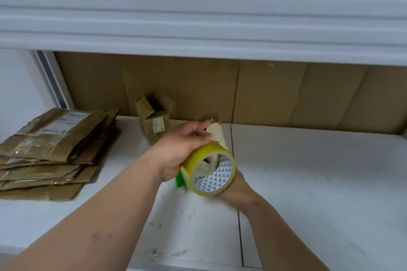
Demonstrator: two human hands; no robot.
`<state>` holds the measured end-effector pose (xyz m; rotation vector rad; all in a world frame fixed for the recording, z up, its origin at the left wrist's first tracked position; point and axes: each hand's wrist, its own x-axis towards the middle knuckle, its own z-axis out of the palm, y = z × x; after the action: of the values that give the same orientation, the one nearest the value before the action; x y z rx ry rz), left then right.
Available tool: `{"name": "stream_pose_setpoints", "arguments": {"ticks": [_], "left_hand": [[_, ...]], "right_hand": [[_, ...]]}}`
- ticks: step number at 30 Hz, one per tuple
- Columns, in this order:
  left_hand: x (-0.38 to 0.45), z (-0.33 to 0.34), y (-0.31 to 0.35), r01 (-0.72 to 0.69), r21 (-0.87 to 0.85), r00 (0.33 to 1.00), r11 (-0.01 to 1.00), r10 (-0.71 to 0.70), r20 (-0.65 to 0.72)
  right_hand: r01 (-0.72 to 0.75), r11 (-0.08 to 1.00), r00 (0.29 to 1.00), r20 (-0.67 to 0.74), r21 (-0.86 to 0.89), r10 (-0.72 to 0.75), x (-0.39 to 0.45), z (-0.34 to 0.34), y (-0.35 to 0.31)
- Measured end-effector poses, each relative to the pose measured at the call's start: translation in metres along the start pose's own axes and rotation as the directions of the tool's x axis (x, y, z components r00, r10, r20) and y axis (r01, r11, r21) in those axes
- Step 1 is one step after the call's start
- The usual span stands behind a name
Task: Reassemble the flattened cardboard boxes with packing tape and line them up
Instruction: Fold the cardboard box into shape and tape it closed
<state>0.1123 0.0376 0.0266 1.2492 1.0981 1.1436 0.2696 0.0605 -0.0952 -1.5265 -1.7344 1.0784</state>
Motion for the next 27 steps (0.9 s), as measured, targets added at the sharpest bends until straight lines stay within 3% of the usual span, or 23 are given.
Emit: {"name": "stream_pose_setpoints", "arguments": {"ticks": [3, 6, 16, 27], "left_hand": [[0.002, -0.012, 0.004, -0.009, 0.042, 0.999, 0.999, 0.010, -0.039], [0.004, -0.036, 0.003, 0.010, 0.050, 0.991, 0.999, -0.003, -0.136], [0.039, -0.100, -0.035, 0.234, 0.297, 0.936, 0.926, -0.132, -0.327], [0.091, -0.157, -0.034, 0.274, 0.382, 0.948, 0.883, -0.182, -0.260]], "right_hand": [[-0.041, 0.974, 0.996, -0.083, -0.224, 0.022, 0.015, 0.000, 0.004], [-0.031, 0.985, 0.988, -0.153, -0.172, 0.005, 0.031, -0.001, 0.007], [-0.042, 0.986, 0.982, -0.190, -0.161, 0.011, 0.093, 0.016, -0.021], [-0.107, 0.973, 0.985, -0.157, -0.206, 0.075, 0.149, 0.050, -0.067]]}}
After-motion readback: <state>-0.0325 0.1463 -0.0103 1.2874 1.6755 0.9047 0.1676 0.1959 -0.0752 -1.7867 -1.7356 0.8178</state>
